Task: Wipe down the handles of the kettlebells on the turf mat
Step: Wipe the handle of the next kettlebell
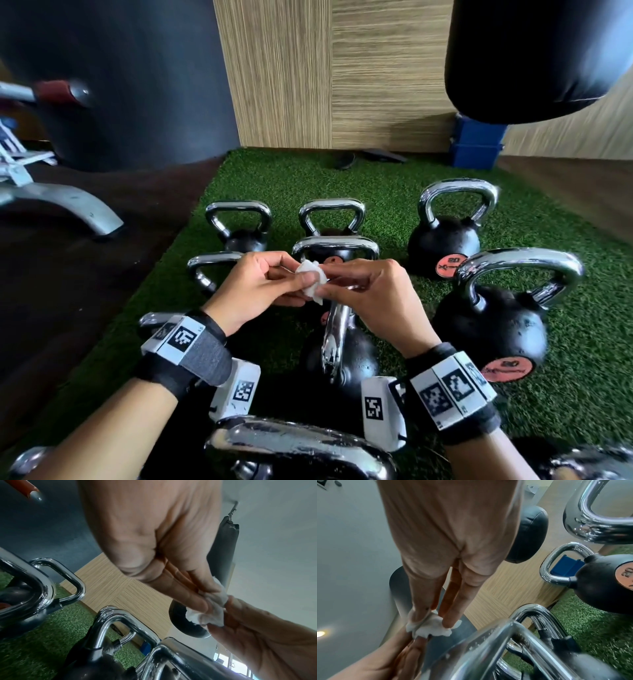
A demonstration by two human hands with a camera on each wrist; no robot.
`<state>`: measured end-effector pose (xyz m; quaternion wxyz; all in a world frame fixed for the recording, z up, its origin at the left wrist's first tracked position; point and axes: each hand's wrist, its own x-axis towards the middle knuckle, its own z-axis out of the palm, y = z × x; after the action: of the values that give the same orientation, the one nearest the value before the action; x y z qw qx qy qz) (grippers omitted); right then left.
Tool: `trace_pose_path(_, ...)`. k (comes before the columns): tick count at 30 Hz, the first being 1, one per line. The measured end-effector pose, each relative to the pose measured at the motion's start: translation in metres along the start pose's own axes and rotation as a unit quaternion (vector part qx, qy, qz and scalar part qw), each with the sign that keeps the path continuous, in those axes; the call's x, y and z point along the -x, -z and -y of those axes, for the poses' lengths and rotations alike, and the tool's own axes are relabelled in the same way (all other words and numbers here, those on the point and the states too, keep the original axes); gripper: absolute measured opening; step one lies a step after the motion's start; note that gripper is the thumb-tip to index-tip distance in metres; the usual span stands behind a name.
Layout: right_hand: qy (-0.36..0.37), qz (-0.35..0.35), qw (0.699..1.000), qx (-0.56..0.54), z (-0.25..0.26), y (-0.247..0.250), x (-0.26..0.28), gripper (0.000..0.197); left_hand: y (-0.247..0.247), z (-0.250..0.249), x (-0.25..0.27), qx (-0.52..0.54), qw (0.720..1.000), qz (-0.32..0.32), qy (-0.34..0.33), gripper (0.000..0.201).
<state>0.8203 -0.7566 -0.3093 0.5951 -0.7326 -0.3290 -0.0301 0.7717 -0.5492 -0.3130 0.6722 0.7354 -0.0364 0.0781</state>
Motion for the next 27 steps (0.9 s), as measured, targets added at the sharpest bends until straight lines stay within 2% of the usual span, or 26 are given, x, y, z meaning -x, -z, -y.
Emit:
trace_pose_path(3,-0.006,-0.011,1.0,-0.007,-0.009,0.0,-0.002,0.022,-0.002,-0.001,0.0,0.004,0.999,0.03,0.017,0.013)
trace_pose_path(5,-0.017,-0.012,1.0,-0.024,-0.017,0.003,-0.003,0.019,0.0,0.0,0.001,0.008,0.997,0.072,0.033,0.018)
trace_pose_path(8,-0.035,-0.077,0.996,-0.009,-0.035,0.02,-0.002,0.021,0.004,0.009,-0.001,-0.083,0.988,0.128,0.029,0.028)
trace_pose_path(10,-0.08,-0.151,0.985,-0.013,-0.053,0.032,0.002,0.02,0.004,0.023,-0.002,-0.183,0.977,0.102,0.05,0.048)
trace_pose_path(11,-0.11,-0.176,0.978,-0.011,-0.063,0.036,0.004,0.018,0.003,0.031,-0.002,-0.222,0.968,0.085,0.081,0.059)
trace_pose_path(12,-0.144,-0.189,0.971,-0.005,-0.072,0.036,0.006,0.02,0.001,0.039,-0.001,-0.258,0.955,0.095,0.113,0.07)
trace_pose_path(14,-0.207,-0.194,0.959,0.005,-0.088,0.029,0.009,0.027,-0.005,0.055,0.002,-0.348,0.908,0.182,0.145,0.103)
trace_pose_path(15,-0.229,-0.193,0.954,0.004,-0.095,0.023,0.01,0.028,-0.01,0.063,0.003,-0.377,0.886,0.233,0.136,0.12)
trace_pose_path(17,-0.255,-0.193,0.947,-0.004,-0.104,0.012,0.008,0.026,-0.024,0.075,0.002,-0.359,0.878,0.303,0.089,0.133)
trace_pose_path(19,-0.26,-0.174,0.95,0.004,-0.11,0.001,0.005,0.025,-0.036,0.089,0.001,-0.355,0.882,0.302,0.064,0.136)
trace_pose_path(22,-0.253,-0.14,0.955,0.066,-0.116,-0.011,0.005,0.026,-0.04,0.106,0.001,-0.407,0.868,0.277,0.062,0.142)
trace_pose_path(24,-0.254,-0.126,0.955,0.083,-0.12,-0.015,0.007,0.027,-0.036,0.113,0.0,-0.401,0.871,0.274,0.072,0.142)
trace_pose_path(27,-0.267,-0.117,0.956,0.047,-0.121,-0.019,0.005,0.013,-0.034,0.112,0.0,-0.391,0.875,0.277,0.067,0.143)
